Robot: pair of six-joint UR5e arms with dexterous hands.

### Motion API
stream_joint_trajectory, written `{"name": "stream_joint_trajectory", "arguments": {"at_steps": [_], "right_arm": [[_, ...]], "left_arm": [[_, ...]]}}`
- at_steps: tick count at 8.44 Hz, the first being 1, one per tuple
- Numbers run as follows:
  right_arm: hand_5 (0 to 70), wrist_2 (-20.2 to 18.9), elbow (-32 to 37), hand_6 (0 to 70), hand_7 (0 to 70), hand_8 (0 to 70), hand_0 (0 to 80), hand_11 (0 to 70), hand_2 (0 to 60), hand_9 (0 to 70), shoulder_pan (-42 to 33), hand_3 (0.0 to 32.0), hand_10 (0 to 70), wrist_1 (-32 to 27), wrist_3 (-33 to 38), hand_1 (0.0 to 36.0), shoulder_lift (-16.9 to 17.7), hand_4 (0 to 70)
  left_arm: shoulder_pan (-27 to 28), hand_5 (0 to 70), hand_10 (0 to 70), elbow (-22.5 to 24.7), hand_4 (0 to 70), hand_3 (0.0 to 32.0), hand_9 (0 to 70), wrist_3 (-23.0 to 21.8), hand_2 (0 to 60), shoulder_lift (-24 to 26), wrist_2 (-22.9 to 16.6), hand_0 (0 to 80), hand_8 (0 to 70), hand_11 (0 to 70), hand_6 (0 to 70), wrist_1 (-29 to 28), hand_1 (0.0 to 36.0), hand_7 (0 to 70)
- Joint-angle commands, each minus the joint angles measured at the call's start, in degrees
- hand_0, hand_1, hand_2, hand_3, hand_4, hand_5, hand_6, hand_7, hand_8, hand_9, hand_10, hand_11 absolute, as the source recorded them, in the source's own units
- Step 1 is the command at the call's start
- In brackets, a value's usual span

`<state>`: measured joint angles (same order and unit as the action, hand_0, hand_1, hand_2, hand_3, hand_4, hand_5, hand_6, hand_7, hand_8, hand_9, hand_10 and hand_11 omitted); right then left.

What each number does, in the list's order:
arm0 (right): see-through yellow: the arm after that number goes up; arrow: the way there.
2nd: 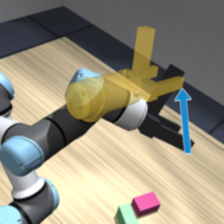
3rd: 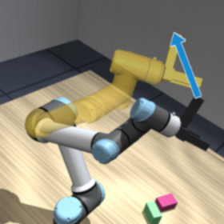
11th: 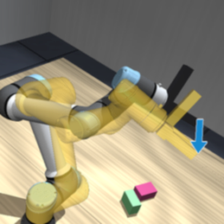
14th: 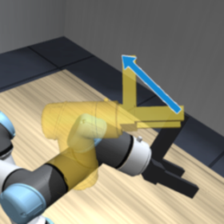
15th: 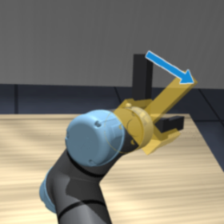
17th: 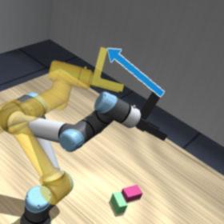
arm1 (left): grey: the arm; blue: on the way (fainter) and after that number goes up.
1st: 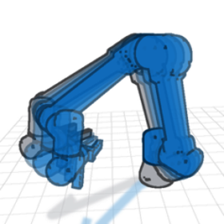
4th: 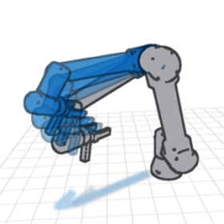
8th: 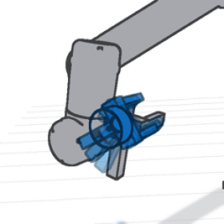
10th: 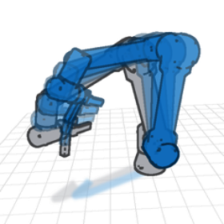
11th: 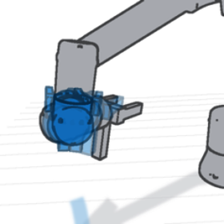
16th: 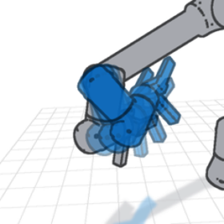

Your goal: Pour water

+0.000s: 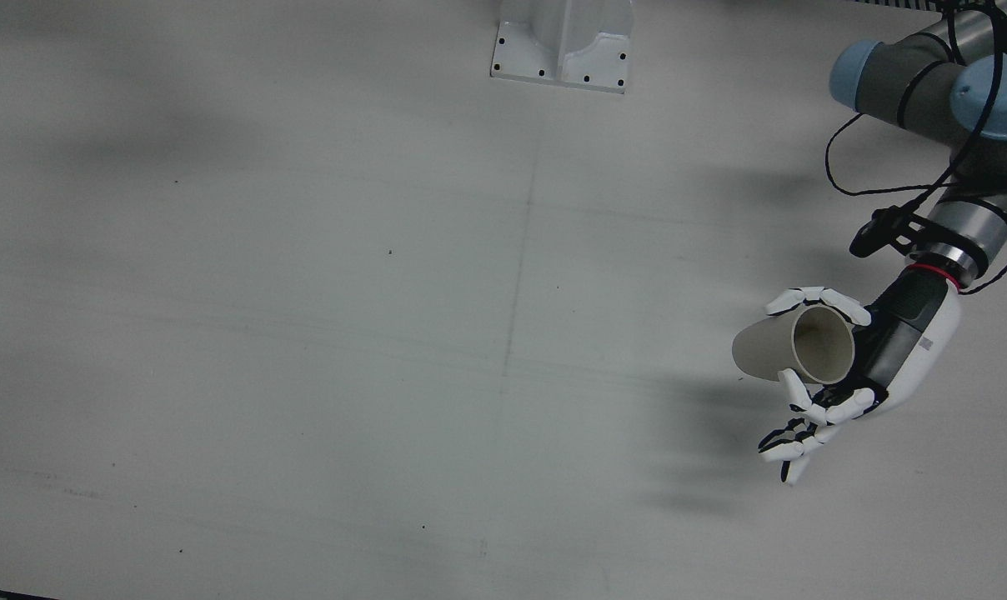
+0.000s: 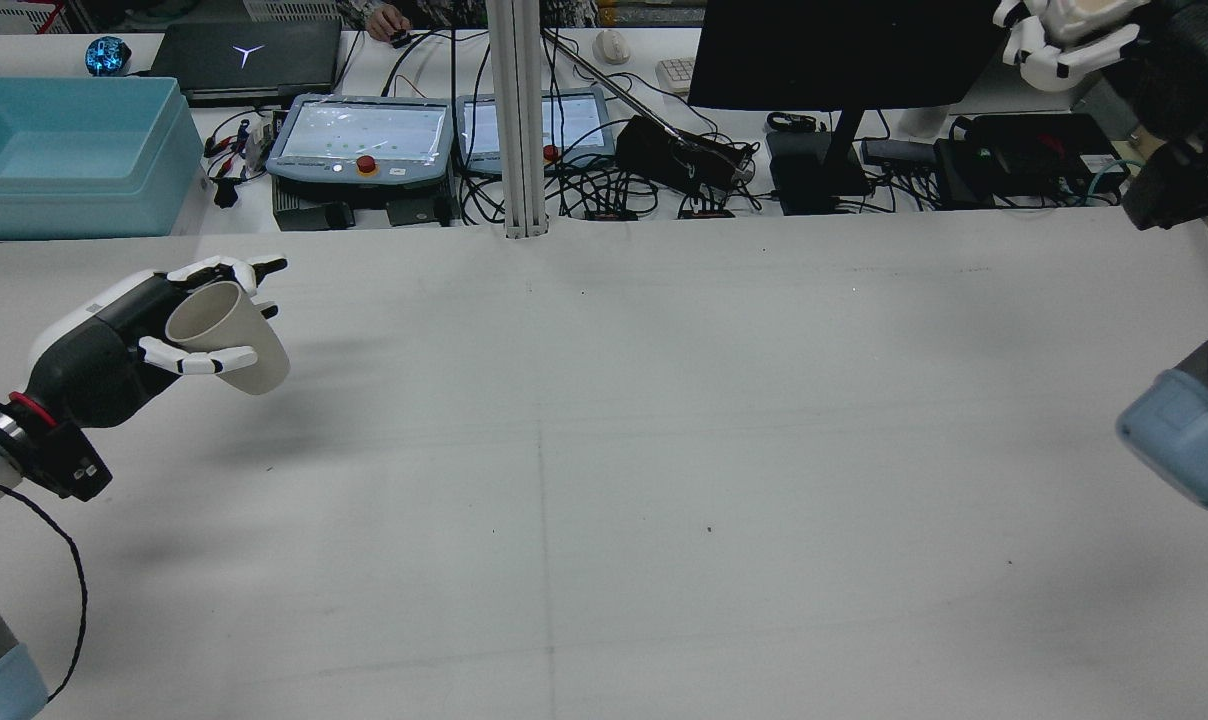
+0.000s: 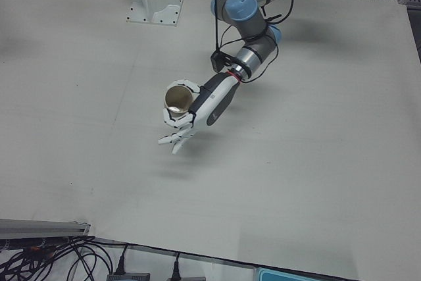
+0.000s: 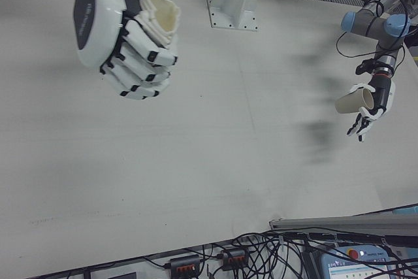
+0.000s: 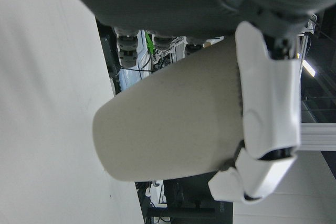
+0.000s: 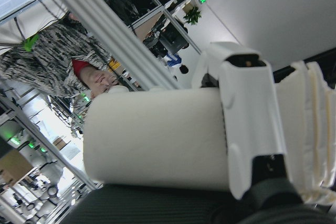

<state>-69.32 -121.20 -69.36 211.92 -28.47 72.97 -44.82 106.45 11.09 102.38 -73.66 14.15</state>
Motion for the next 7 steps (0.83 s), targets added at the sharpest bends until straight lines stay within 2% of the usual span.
{"name": "stream_joint_trajectory", "arguments": {"at_steps": [1,2,3,4,5,6,7], "right_arm": [[70.0,-4.77,12.27,50.3,70.0,40.3,80.0,70.0,60.0,52.9,-9.37,0.0,47.9,-29.05,16.31,36.0,14.44,13.0],[70.0,-5.81,15.17,51.4,70.0,42.3,80.0,70.0,60.0,54.6,-10.78,0.0,47.6,-30.24,16.69,36.0,17.27,10.6],[70.0,-6.43,22.68,52.8,70.0,43.7,80.0,70.0,60.0,56.1,-10.53,0.0,48.4,-37.03,16.78,36.0,18.08,11.6],[70.0,-6.26,33.72,52.4,68.8,44.5,80.0,70.0,60.0,57.2,-9.66,0.0,50.3,-46.76,16.78,36.0,17.39,11.5],[70.0,-6.00,46.19,52.8,68.6,45.4,80.0,70.0,60.0,58.3,-8.09,0.0,50.5,-55.12,17.04,36.0,14.25,11.8],[70.0,-5.91,58.84,54.1,70.0,46.5,80.0,70.0,60.0,59.7,-6.59,0.0,51.2,-61.30,17.13,36.0,10.39,16.7],[70.0,-5.82,67.76,55.6,70.0,47.5,80.0,70.0,60.0,60.9,-5.44,0.0,51.7,-65.54,17.05,36.0,7.31,19.5]], "left_arm": [[-7.96,70.0,7.2,-1.16,30.9,0.0,2.9,-0.02,60.0,-13.50,-1.39,57.8,3.5,13.2,10.2,-12.54,36.0,19.4],[-13.14,70.0,6.9,-1.25,31.5,0.0,3.0,0.33,60.0,-14.83,-6.28,56.6,3.5,12.5,10.3,-14.04,34.6,19.6],[-18.67,70.0,6.7,-1.94,32.0,0.0,3.1,1.47,60.0,-16.06,-11.02,56.9,3.5,12.2,10.6,-16.58,34.9,20.1],[-22.47,70.0,6.8,-4.13,31.1,0.0,2.9,2.43,60.0,-16.77,-14.55,56.2,3.3,12.4,10.0,-19.48,34.1,19.6],[-23.81,70.0,7.0,-6.93,31.8,0.0,2.9,3.31,60.0,-18.95,-15.98,56.8,3.4,12.6,10.6,-23.33,34.3,20.1],[-23.65,70.0,7.0,-8.79,32.0,0.0,3.0,3.84,60.0,-20.72,-16.08,57.0,3.4,12.6,10.7,-26.24,34.2,20.3],[-23.65,70.0,7.0,-8.81,32.3,0.0,3.2,4.37,60.0,-22.21,-15.99,56.8,3.5,12.6,10.8,-27.49,32.9,20.5]]}}
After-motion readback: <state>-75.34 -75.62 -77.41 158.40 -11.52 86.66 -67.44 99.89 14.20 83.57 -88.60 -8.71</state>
